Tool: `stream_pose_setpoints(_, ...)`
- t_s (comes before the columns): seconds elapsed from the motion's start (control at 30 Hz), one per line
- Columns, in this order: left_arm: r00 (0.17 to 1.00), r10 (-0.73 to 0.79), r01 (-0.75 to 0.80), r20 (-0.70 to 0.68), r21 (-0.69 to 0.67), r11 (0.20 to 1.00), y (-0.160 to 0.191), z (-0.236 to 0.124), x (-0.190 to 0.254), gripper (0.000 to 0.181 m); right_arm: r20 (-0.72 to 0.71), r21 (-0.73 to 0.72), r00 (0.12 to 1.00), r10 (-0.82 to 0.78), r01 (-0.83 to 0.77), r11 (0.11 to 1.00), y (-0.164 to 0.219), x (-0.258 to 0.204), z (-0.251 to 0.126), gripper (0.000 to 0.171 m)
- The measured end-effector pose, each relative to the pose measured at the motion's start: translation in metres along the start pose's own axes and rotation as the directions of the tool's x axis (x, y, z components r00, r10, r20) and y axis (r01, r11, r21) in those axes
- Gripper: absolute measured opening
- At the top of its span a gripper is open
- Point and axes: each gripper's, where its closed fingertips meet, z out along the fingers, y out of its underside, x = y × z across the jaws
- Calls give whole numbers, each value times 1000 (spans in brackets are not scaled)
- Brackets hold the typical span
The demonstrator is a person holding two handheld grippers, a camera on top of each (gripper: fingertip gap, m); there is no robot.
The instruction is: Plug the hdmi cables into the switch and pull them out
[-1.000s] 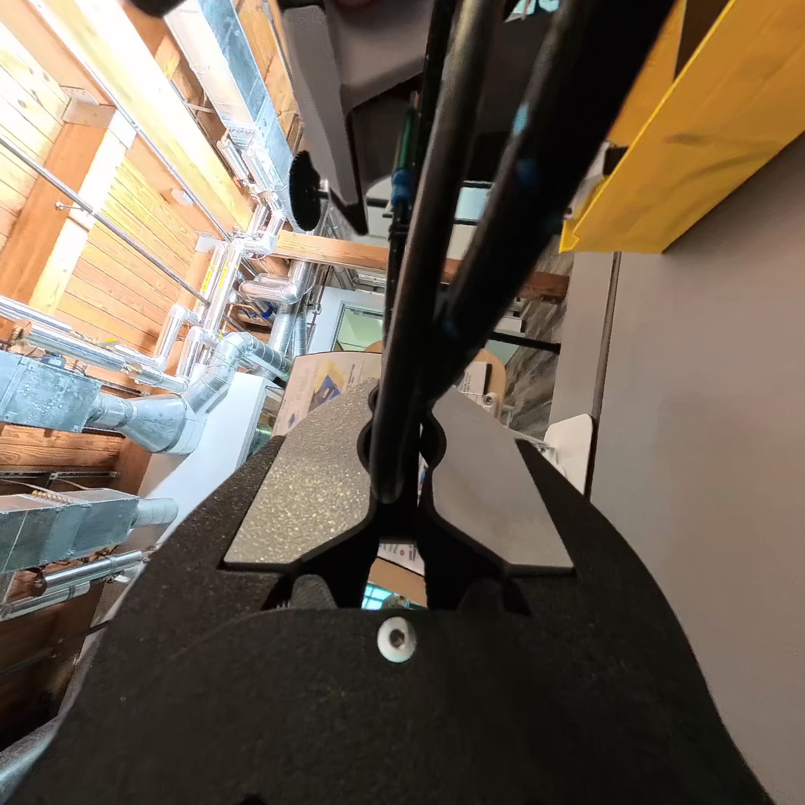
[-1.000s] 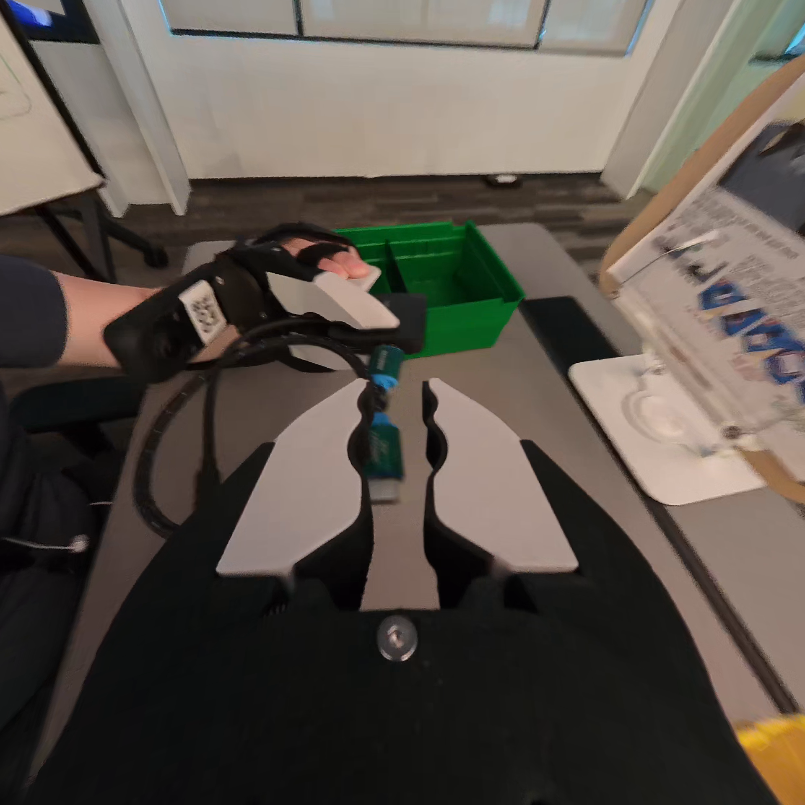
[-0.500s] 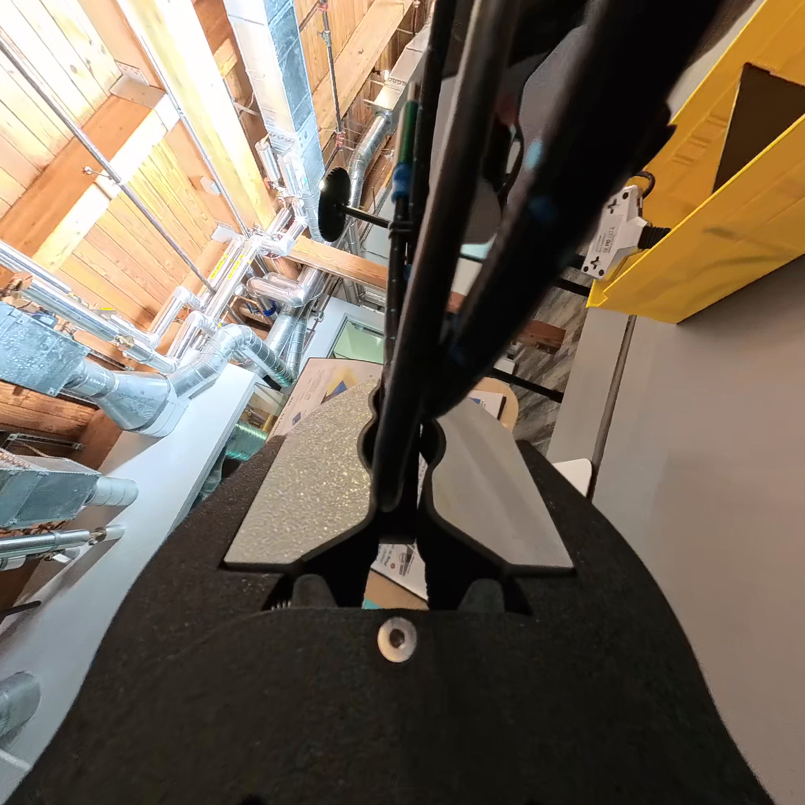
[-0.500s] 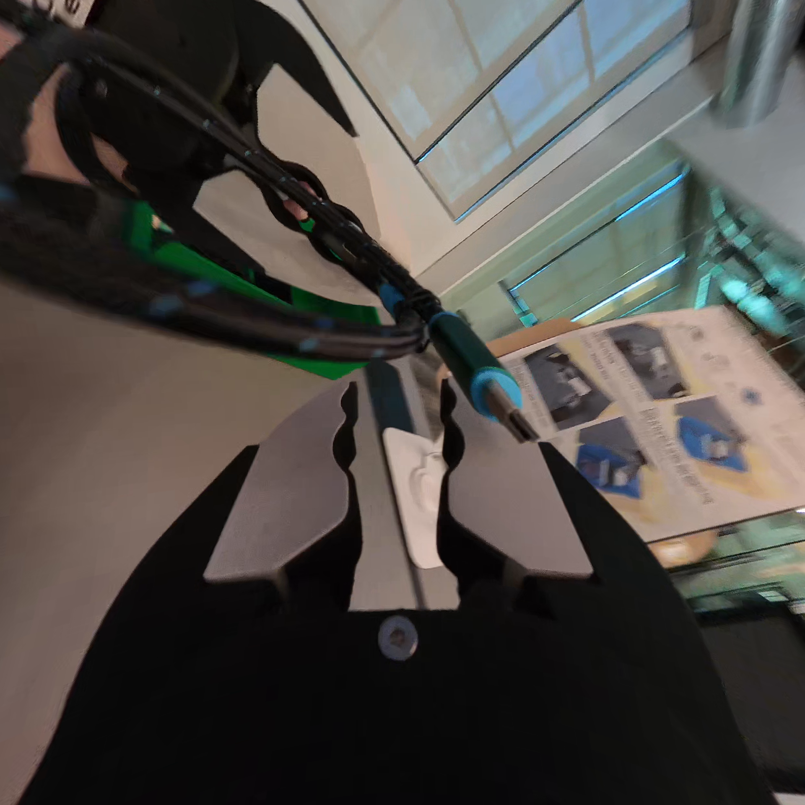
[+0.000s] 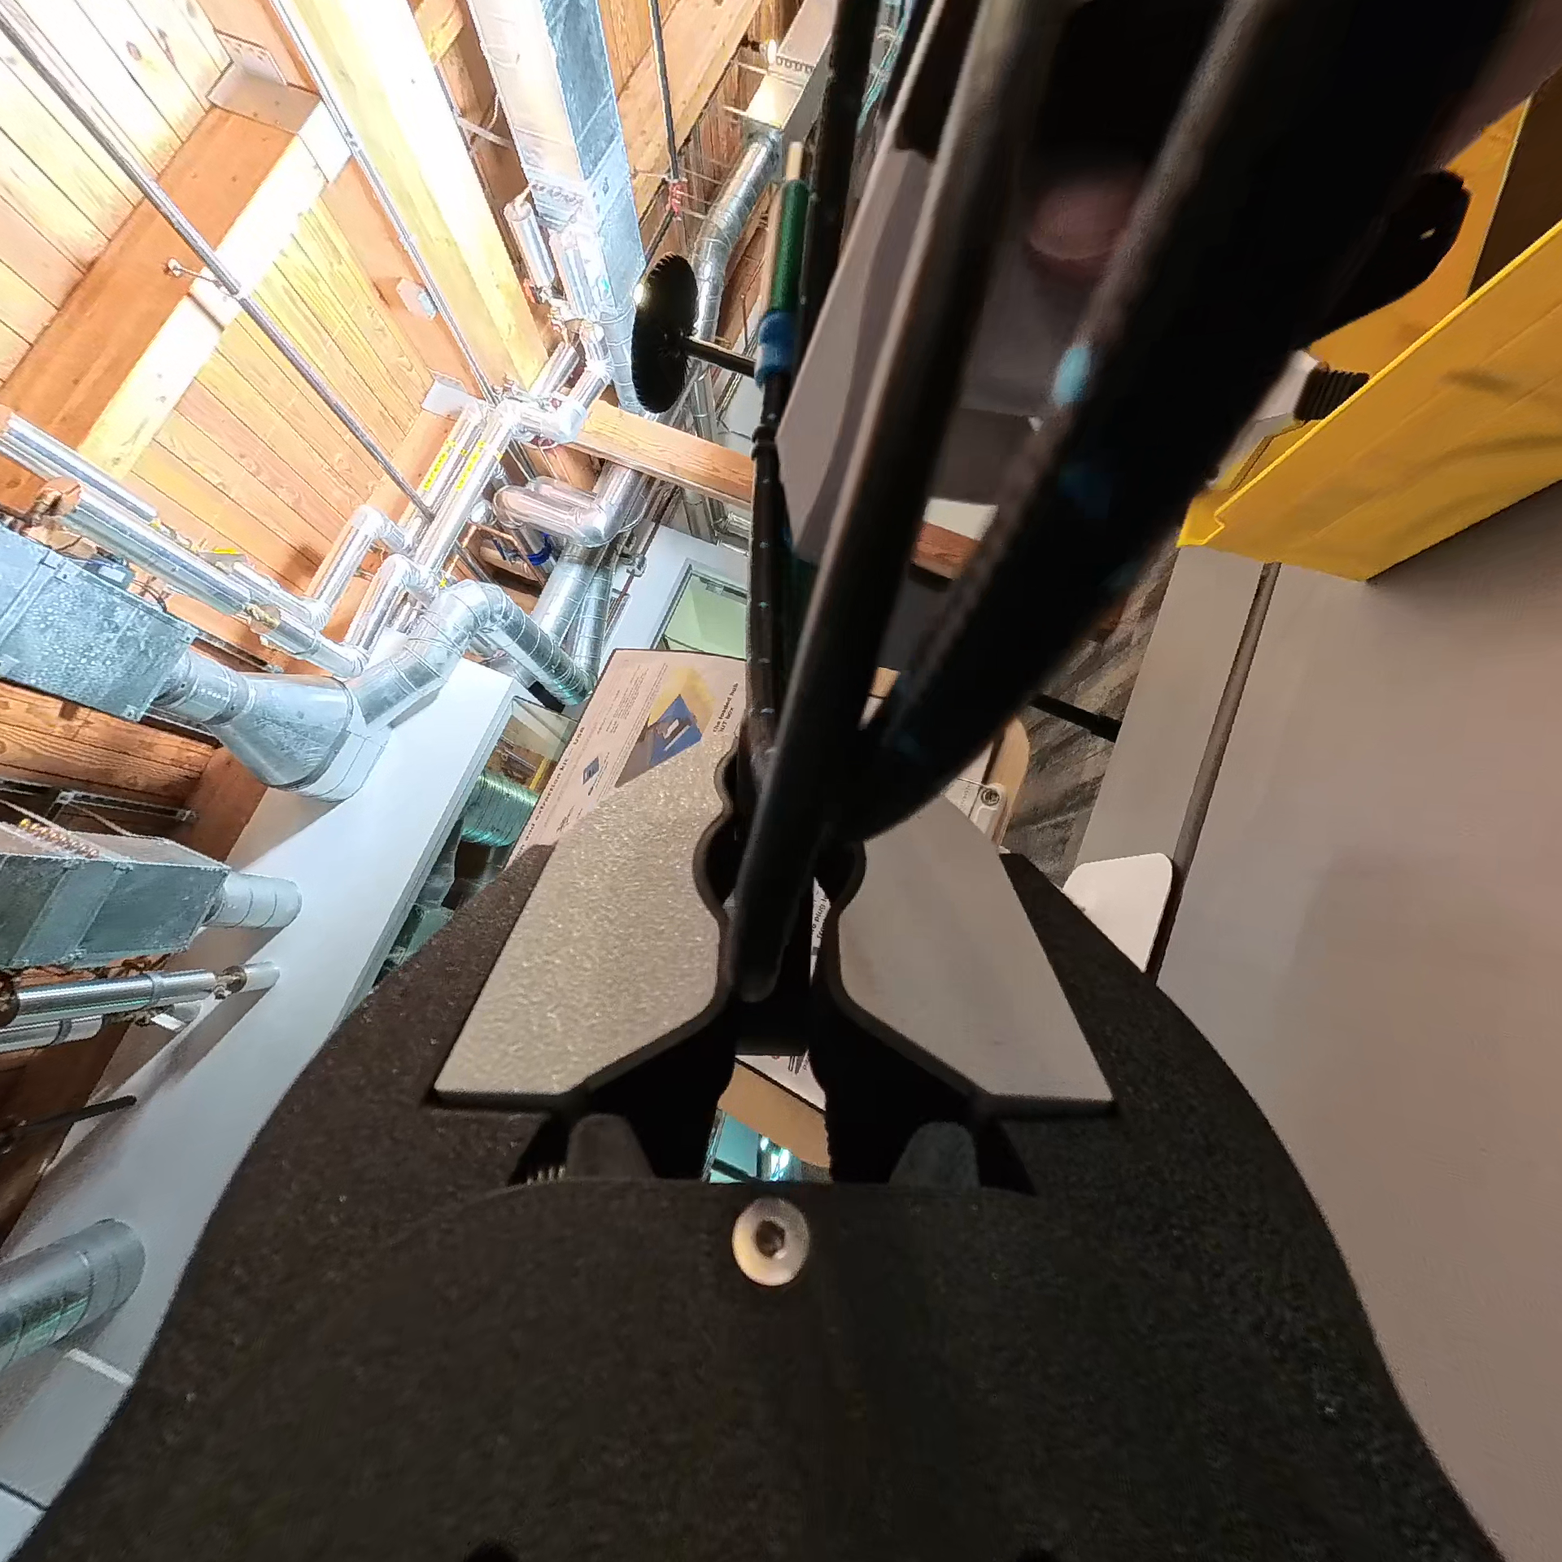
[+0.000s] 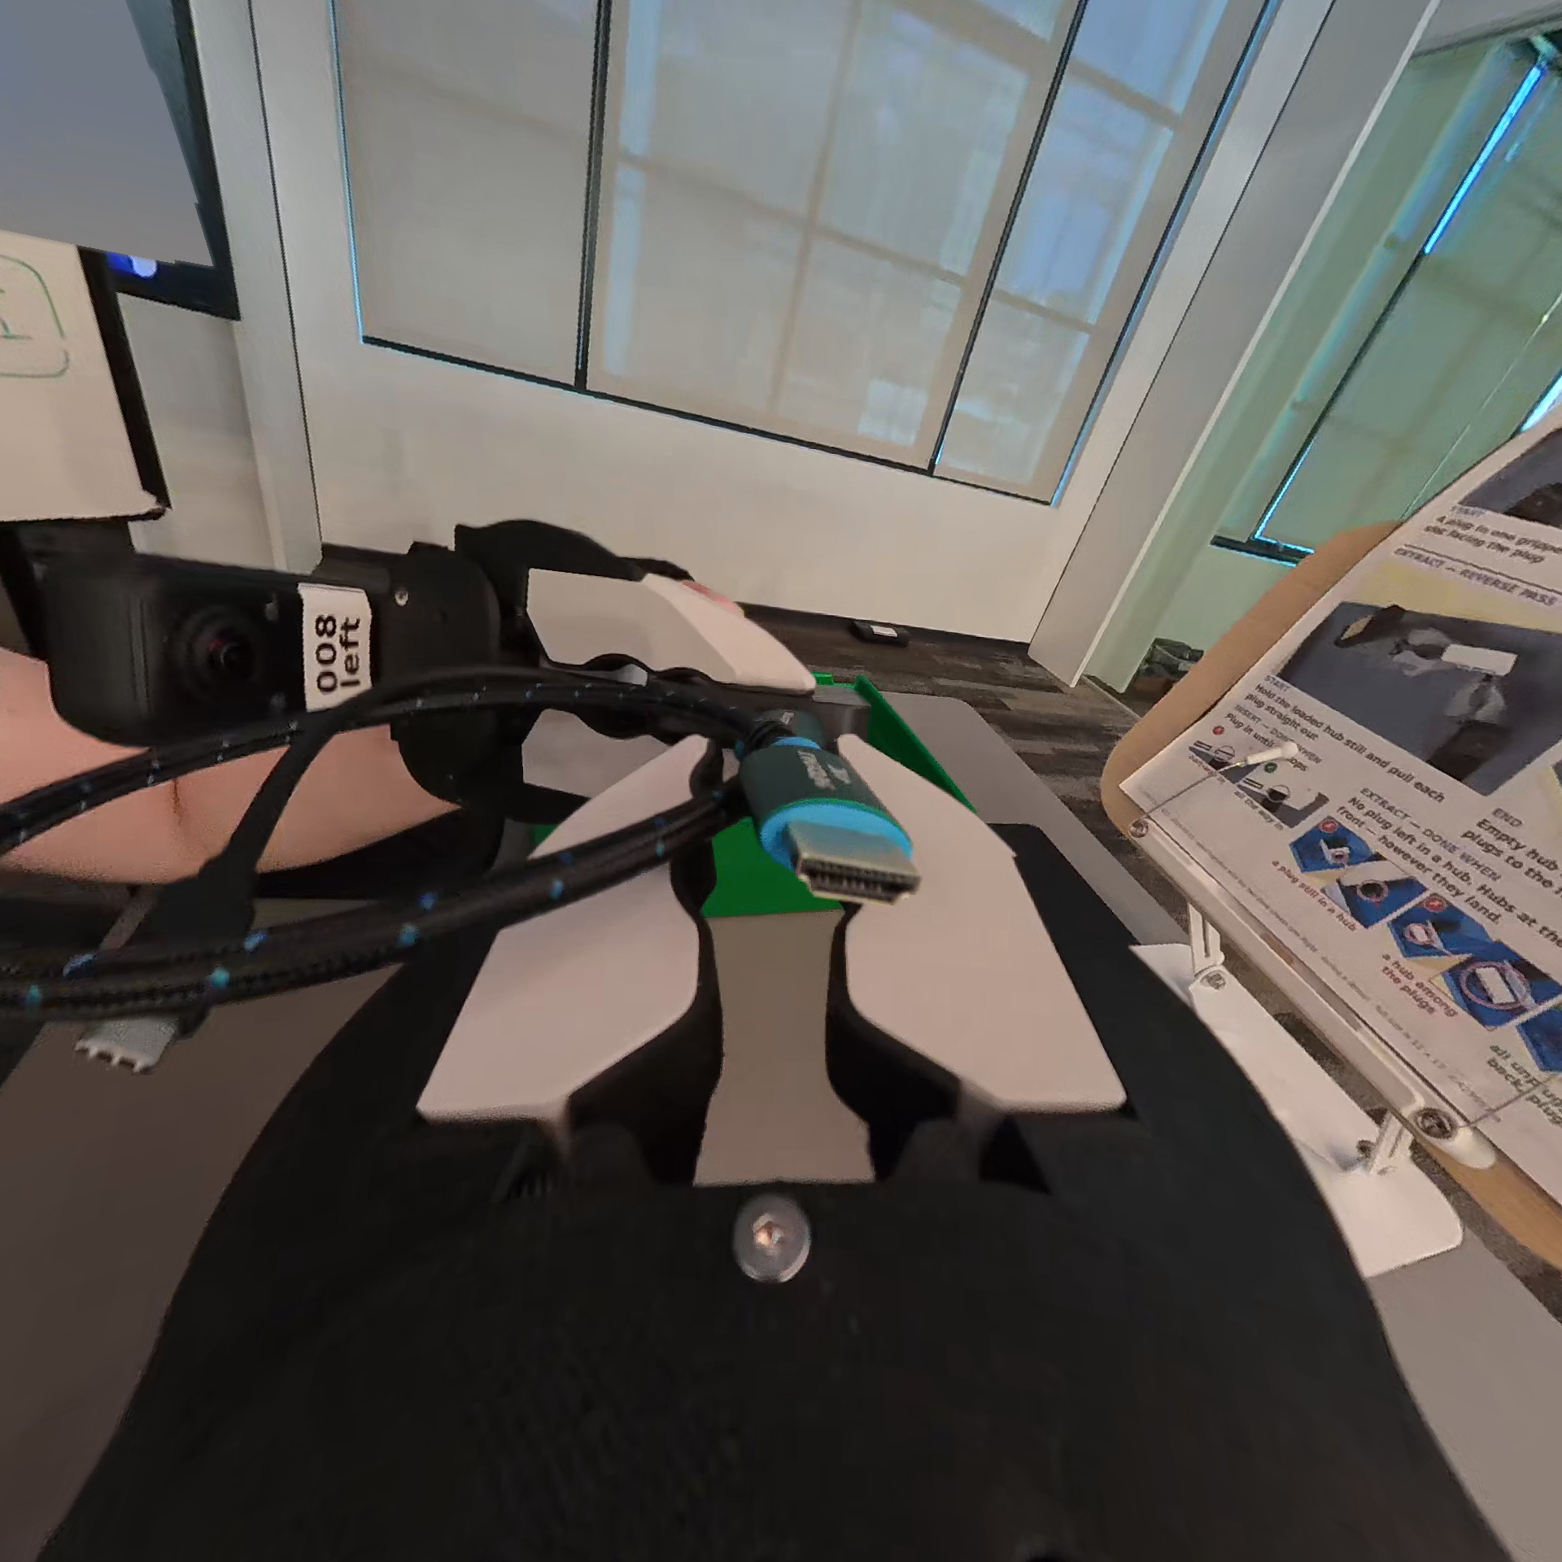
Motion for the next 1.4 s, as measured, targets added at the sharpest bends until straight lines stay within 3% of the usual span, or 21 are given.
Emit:
stream_pose_setpoints(0.47,997,36,-32,-65,60,998,-11,-6,9,14,48,-84,991,128,-124,989,4,-5,-4,21)
stream_pose_setpoints(0.67,998,28,-24,-61,68,997,-12,-8,6,14,72,-42,984,162,-159,986,1,-7,-3,22)
stream_pose_setpoints(1.07,998,21,-16,-66,73,997,-13,-9,9,13,48,-54,993,112,-109,993,3,-9,-3,22)
stream_pose_setpoints(1.4,1000,23,-22,-14,66,998,-20,-10,2,14,52,37,998,30,-32,999,-4,-12,-3,21)
